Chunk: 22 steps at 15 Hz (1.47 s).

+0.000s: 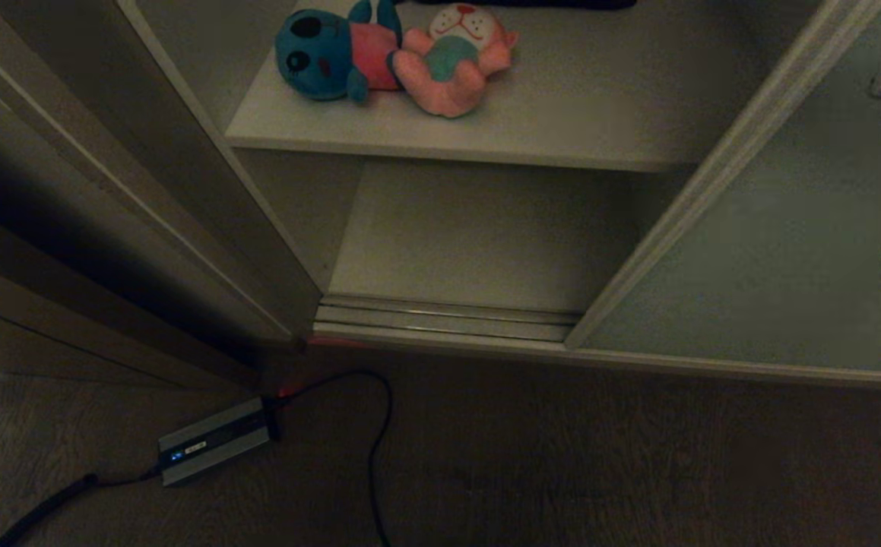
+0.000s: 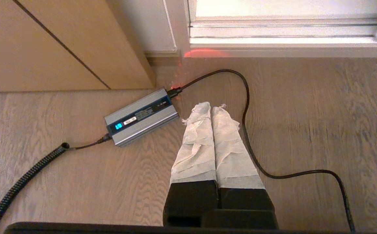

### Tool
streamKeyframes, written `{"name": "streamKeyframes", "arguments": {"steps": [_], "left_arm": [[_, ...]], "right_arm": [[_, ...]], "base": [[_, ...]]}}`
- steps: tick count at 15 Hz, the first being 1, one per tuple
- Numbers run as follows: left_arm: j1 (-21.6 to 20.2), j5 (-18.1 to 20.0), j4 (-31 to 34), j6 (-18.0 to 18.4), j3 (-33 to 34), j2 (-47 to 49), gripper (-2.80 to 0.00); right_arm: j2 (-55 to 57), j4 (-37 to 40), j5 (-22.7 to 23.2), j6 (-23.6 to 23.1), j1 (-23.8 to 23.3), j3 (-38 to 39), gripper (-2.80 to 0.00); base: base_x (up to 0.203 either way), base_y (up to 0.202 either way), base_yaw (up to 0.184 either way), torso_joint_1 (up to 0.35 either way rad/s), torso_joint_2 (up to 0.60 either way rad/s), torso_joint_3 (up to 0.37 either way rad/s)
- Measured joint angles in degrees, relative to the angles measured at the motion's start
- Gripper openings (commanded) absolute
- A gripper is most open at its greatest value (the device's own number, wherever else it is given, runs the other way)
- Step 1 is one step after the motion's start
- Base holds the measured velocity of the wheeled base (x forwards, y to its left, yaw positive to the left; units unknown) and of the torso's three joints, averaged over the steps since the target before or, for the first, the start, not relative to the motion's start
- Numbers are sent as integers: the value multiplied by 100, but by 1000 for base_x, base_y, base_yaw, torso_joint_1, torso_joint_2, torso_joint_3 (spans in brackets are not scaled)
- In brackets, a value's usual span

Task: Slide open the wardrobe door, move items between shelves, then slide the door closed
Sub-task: Close the door

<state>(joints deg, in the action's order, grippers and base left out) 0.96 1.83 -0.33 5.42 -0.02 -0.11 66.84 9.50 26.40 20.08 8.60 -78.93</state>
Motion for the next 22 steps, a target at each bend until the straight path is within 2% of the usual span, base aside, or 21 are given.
{"name": "streamKeyframes", "arguments": {"steps": [2, 5, 9, 22], "left_arm": [[0, 0, 2, 0, 0, 0, -280], [0, 1, 2, 0, 0, 0, -280], [0, 0, 0, -1, 0, 1, -280], [0, 1, 0, -2, 2, 4, -280]], "right_arm": [[-316, 107, -47, -327, 608, 426, -280], [-747, 117, -155, -854, 934, 1117, -280], [-1001, 100, -742, -915, 998, 1331, -280], [-1100, 84, -744, -907, 1009, 1612, -280]], "base": [[0, 0, 0, 0, 0, 0], [0, 0, 0, 0, 0, 0], [0, 0, 0, 0, 0, 0], [0, 0, 0, 0, 0, 0]]}}
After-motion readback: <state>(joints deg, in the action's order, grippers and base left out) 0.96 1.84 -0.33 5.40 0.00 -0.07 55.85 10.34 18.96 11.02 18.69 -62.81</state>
